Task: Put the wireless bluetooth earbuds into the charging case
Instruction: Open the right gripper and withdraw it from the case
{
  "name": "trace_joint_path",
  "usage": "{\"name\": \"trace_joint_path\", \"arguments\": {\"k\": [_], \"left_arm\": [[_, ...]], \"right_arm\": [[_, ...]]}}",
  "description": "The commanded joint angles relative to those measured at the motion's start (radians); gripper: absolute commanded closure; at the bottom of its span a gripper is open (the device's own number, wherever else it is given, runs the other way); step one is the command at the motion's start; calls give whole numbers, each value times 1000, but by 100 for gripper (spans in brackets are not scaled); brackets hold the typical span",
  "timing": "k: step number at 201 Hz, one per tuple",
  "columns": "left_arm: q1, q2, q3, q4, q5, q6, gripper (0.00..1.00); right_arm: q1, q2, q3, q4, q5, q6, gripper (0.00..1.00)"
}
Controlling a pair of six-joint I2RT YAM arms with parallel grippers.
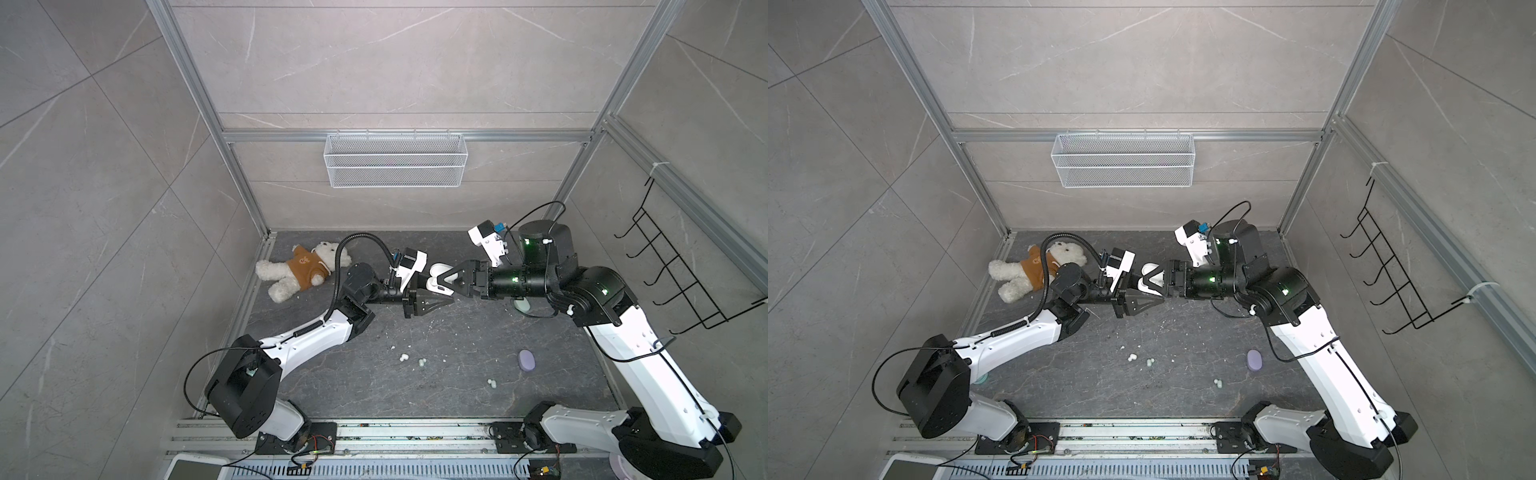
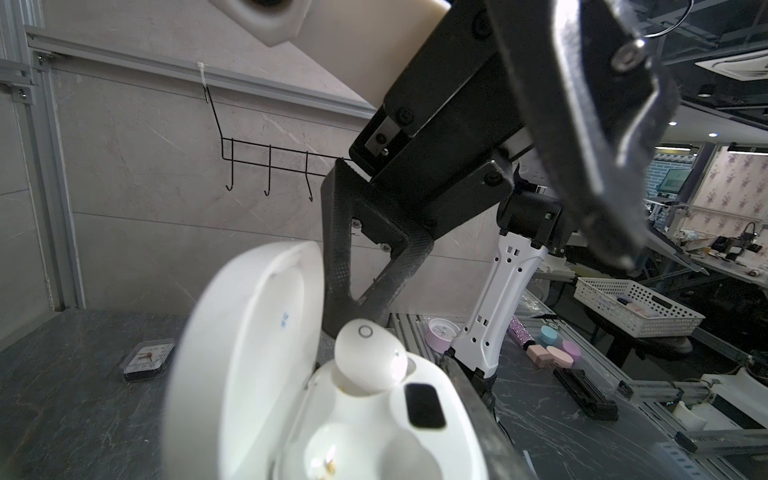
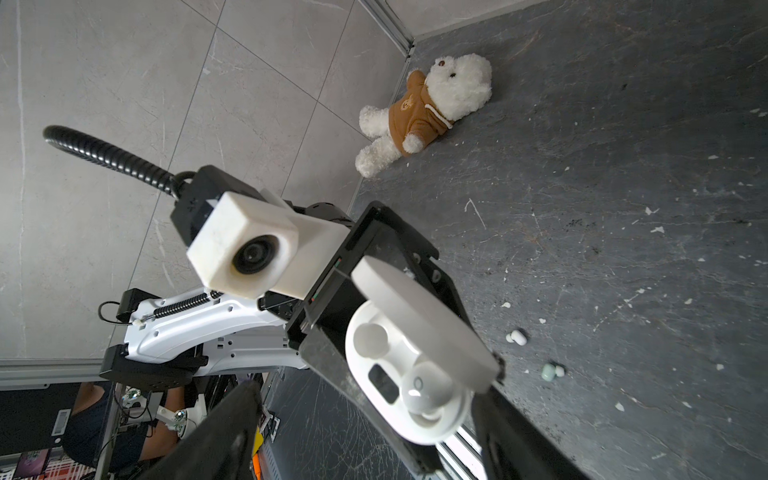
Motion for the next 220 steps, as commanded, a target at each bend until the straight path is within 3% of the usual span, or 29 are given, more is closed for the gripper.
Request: {"name": "trace_joint_path", "arguments": {"k": [1,37,135,220], "left_arm": [[-15,-47,28,46,39,38,87],[-15,-47,24,41,35,38,87],[-15,-38,8,-40,-27,108,89],[-15,-28,7,-48,-35,119,89]], "right_arm": [[1,-7,24,-15,32,-10,18],[13,-12,13,-4,10,4,21],[14,-56,55,-148,104,8,22],[48,-52,6,-65,7,69,25]]}}
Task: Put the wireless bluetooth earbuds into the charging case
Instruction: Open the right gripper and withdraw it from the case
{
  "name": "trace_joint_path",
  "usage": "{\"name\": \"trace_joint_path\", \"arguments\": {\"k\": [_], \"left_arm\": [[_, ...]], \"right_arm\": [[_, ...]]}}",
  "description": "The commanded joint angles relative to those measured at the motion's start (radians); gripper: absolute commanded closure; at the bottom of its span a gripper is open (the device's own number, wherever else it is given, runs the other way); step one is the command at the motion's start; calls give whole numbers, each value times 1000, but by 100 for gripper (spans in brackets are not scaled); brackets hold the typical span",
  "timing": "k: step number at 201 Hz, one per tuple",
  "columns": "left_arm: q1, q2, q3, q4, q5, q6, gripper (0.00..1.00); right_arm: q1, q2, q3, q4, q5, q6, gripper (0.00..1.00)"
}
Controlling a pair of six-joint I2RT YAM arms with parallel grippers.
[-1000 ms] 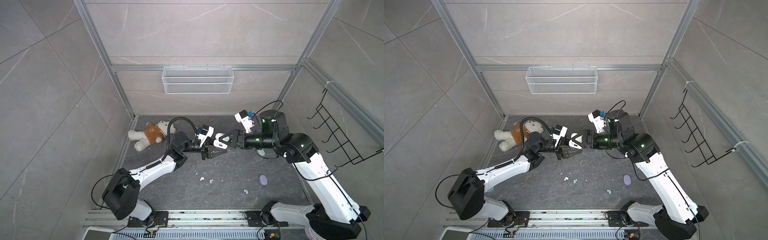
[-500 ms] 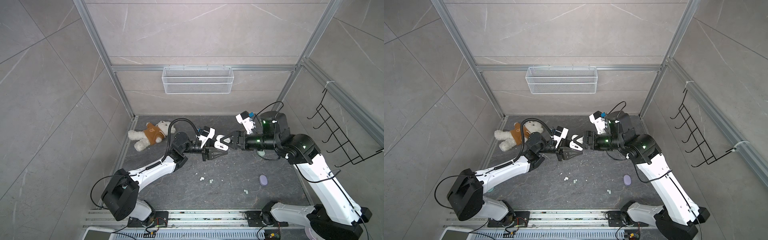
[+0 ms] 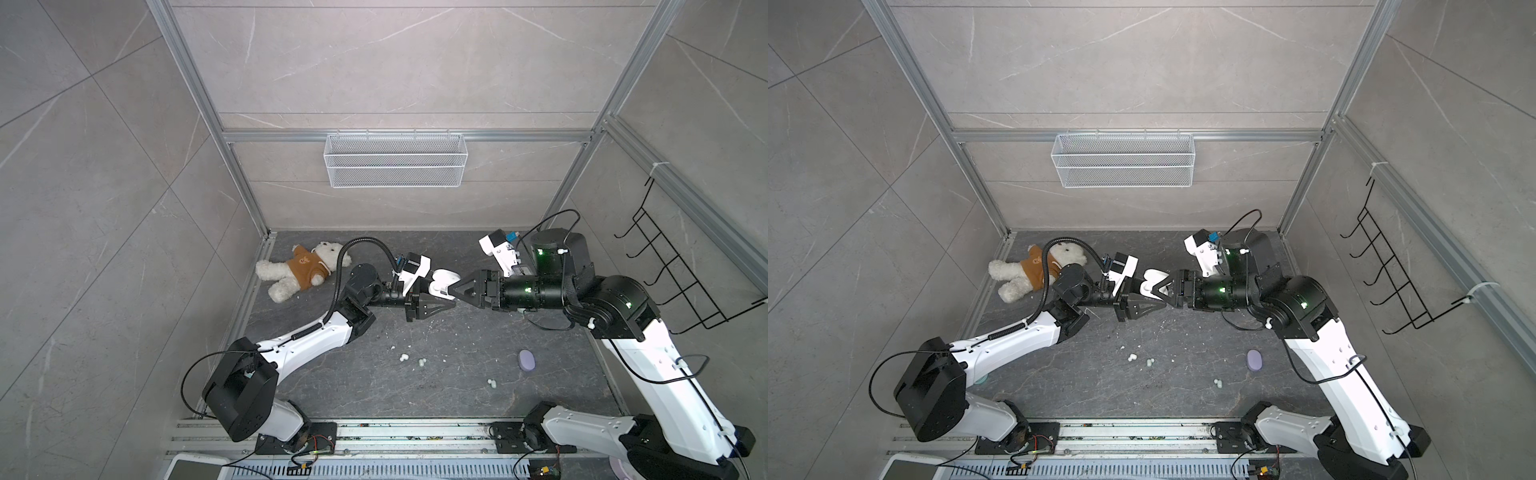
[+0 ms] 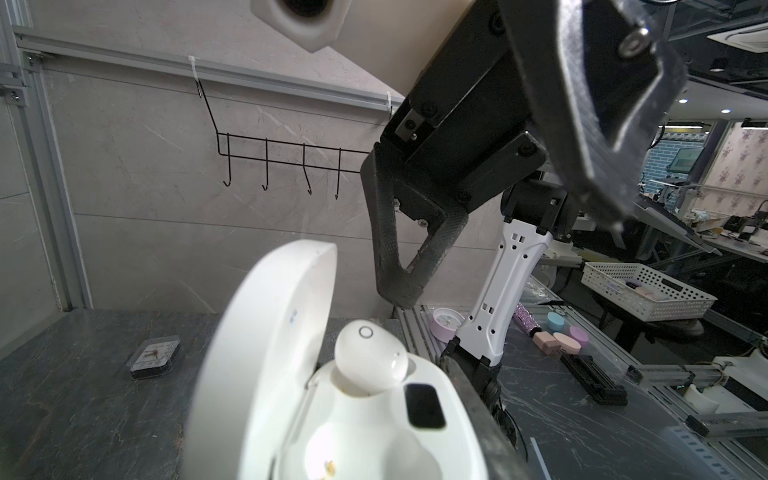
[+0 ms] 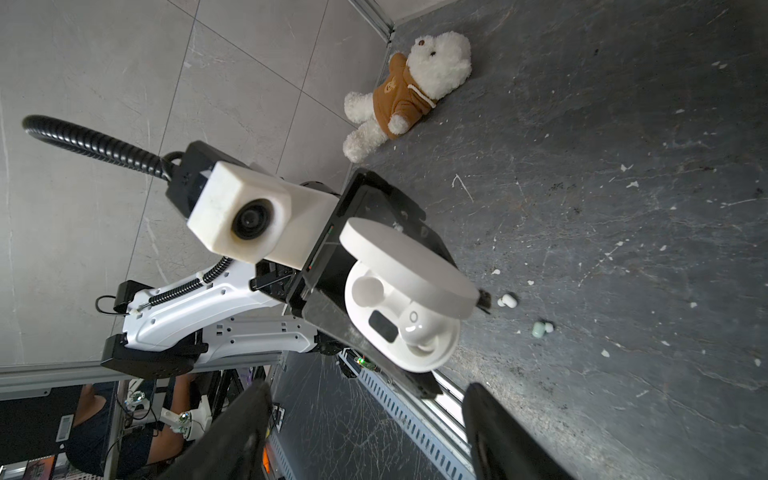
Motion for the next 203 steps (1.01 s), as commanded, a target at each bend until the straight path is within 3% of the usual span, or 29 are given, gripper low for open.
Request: {"name": "trace_joint_path", "arguments": {"k": [1,147,203], "left_arm": [[0,-13,6,32,-7,31,89],[-1,-19,-4,25,-18,33,89],[64,-57,-76,9,-54,11,89]], "right_arm": [[14,7,-6,44,-28,15,25],[20,55,49,35,-26,-17,25],[25,-20,-15,4,-4,10,25]]}}
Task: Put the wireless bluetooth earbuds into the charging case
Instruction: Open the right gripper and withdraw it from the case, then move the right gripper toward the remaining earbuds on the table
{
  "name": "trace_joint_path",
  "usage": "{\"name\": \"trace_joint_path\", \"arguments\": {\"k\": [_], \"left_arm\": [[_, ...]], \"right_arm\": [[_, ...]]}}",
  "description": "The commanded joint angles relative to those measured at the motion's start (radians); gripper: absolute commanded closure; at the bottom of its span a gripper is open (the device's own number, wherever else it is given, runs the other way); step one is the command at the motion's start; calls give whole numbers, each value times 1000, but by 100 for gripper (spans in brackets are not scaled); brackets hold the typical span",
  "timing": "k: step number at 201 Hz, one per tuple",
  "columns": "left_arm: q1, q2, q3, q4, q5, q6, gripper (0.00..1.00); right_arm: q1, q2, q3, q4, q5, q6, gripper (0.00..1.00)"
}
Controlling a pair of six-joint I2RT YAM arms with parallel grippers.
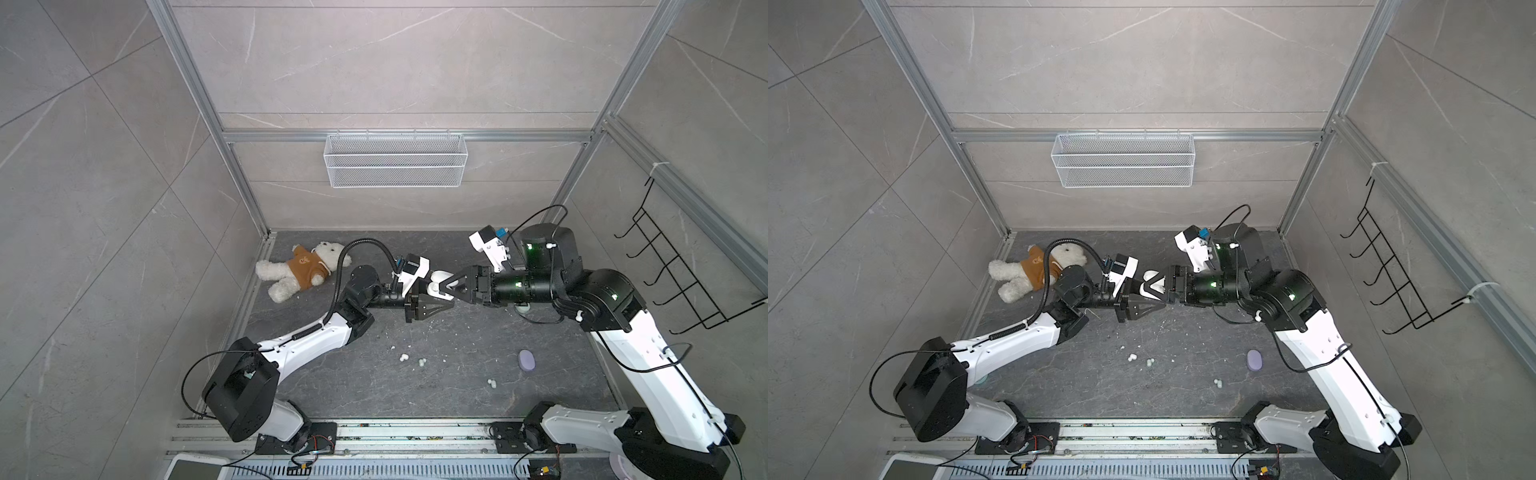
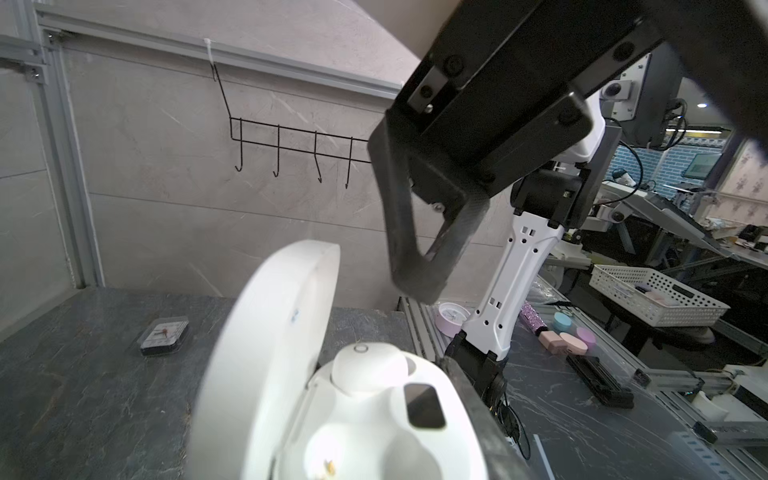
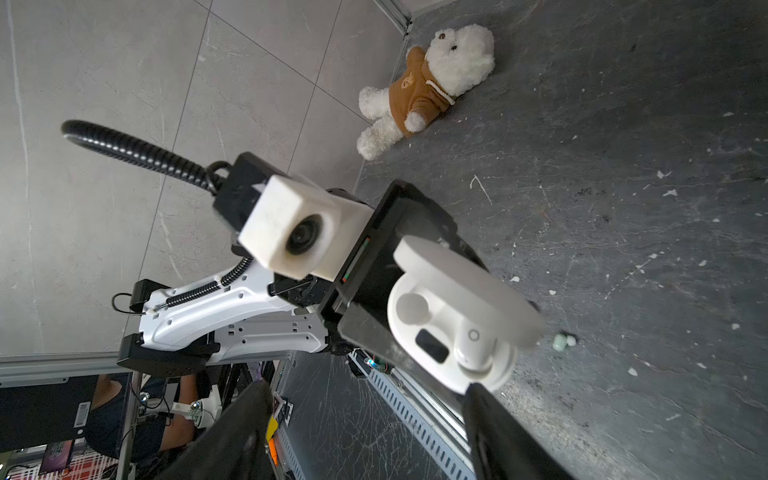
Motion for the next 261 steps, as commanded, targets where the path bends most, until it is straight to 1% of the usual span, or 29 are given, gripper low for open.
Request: {"name": "trace_joint_path", "arguments": {"k": [1,23,39,64,79,96,115,137,152,160,197,221,261], "left_arm": [[41,-56,-34,24,-27,5,89],[73,-102,-82,2,-41,6,89],[91,-154,-111,-64,-53,33,89],[103,-250,-155,-163,-83,74,89],[104,-304,-174,-220,-97,90,88],[104,-362,-194,-276,-111,103,88],[103,-424,-209,-331,-122,113,88],[103,-484,-220,-384,-137,127,88],[104,-516,-222,-415,-142,131,88],[104,-532,-223,-431,-144,133,87],[103,-603,-225,-487,-161,135,87],[103,-637,-211,-542,-173,153,86],[104,-665,-199,-578,-189,162,86]], "right_arm": [[7,-55,-34,-33,18,8,25],[7,-87,-85,-35,51,13,25],[7,-109,-149,-43,105,11,25],[7,-160,-332,16,178,37,24],[10,-177,-444,65,205,84,25],[17,-179,-564,152,209,143,26],[58,-136,-662,250,226,191,27],[122,-3,-681,299,266,193,29],[161,107,-650,317,270,161,31],[177,171,-628,310,282,124,31],[211,408,-512,255,358,-107,31],[223,484,-503,271,382,-186,31],[260,552,-491,279,411,-270,31]]}}
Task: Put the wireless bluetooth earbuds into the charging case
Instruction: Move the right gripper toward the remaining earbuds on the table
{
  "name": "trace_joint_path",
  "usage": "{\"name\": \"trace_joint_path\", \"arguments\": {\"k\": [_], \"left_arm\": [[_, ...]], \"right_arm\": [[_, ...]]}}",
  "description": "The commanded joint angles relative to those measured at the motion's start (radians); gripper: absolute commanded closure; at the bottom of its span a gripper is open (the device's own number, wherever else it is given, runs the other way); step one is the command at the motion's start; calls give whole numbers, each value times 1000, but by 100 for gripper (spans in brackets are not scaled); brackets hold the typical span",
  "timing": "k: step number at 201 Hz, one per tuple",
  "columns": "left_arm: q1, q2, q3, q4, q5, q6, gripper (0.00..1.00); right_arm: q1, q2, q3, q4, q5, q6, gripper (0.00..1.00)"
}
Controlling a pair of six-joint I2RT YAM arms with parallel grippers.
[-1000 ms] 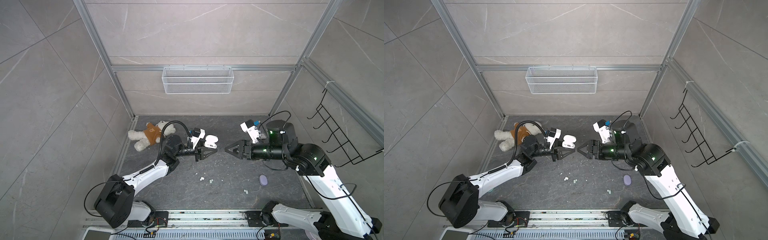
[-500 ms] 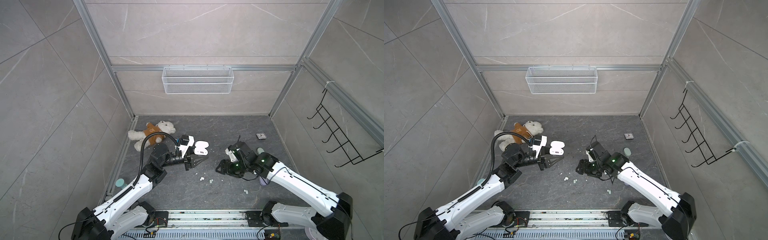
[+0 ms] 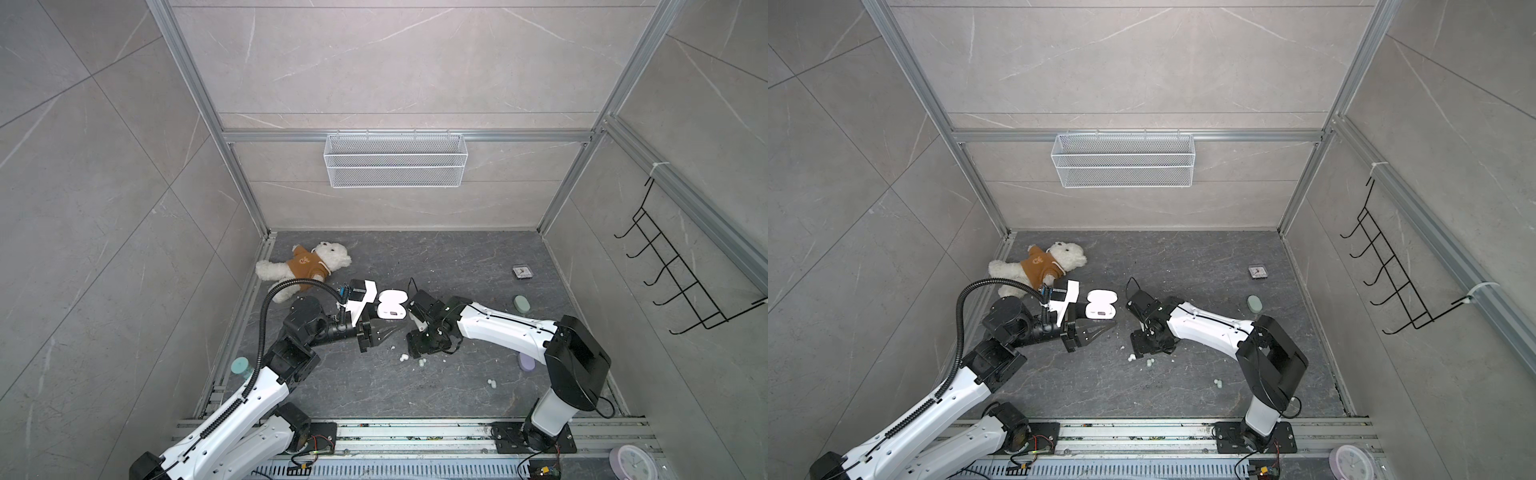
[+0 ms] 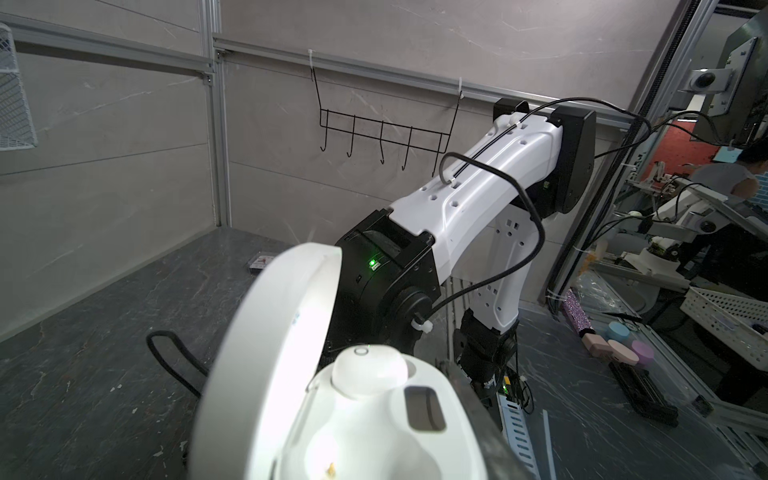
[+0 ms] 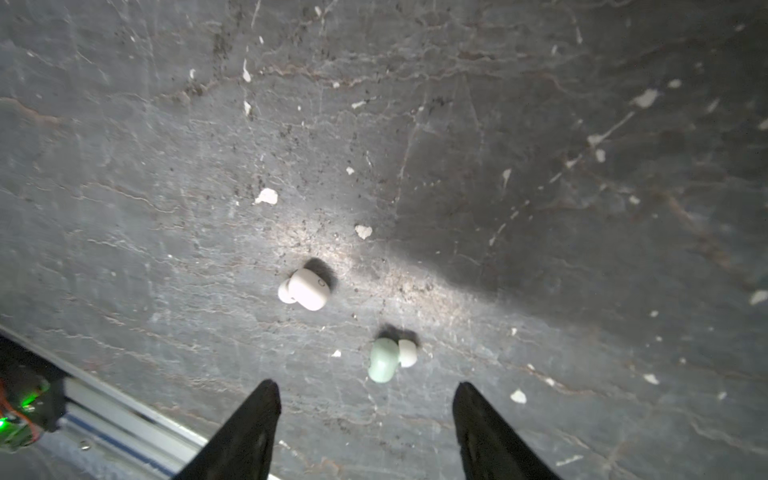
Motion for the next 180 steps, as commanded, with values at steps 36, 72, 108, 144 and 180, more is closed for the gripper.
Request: {"name": "trace_joint_path", "arguments": {"k": [36,72,108,144,180], "left_arm": [[4,-18,35,-24,-20,36,86],[3,-14,29,-2,-20,27,86],[3,-18,30,1,-18,28,85],[4,-20,29,-2,-18,28,85],[4,-19,33,1,-19,28,85]], "right_arm": [[78,89,49,-15,96,-154,31],[95,133,54,-20,143,-175,31],[102,170,58,-23,182,-188,31],[101,190,66,-14,210,-186,32],[102,201,80,-12,245,-181,32]]}}
